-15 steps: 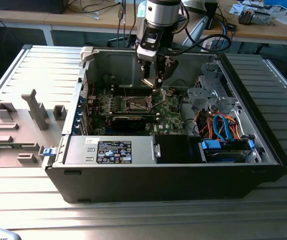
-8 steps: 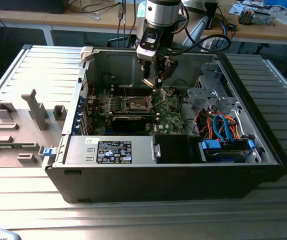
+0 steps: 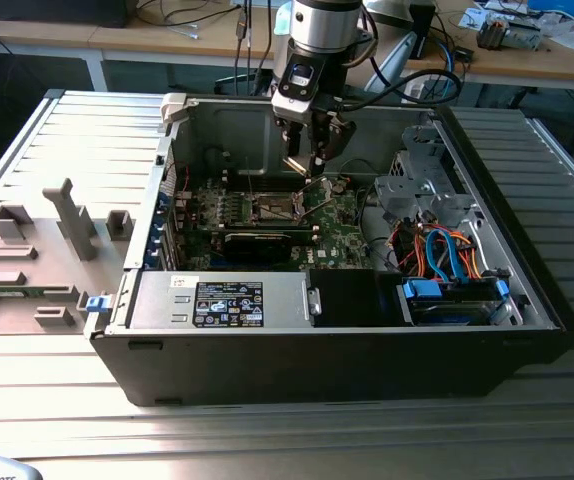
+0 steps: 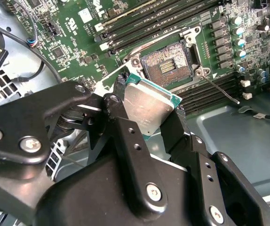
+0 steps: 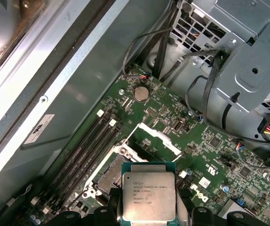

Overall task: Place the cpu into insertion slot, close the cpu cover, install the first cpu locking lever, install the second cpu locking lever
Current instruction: 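Place the cpu into insertion slot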

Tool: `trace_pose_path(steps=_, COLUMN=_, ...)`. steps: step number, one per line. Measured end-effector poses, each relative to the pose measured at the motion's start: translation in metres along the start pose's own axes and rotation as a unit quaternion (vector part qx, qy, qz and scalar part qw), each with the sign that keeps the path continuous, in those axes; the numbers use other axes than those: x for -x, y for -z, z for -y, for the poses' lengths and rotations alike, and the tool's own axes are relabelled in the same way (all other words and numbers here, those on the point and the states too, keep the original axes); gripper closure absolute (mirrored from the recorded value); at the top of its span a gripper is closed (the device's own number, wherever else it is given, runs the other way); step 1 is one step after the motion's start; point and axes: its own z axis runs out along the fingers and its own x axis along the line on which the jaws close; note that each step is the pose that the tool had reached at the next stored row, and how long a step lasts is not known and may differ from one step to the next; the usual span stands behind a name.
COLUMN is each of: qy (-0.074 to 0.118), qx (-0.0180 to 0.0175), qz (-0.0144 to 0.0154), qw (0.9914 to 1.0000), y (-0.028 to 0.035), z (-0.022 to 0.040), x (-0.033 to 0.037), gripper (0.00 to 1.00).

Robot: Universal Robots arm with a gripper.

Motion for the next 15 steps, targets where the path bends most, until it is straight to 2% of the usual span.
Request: trace_pose_path(steps=15, qy=-0.01, qx=-0.0006, qz=0.0006, qw=0.99995, y=0.0, z=0.0, x=0.0, gripper=0.46)
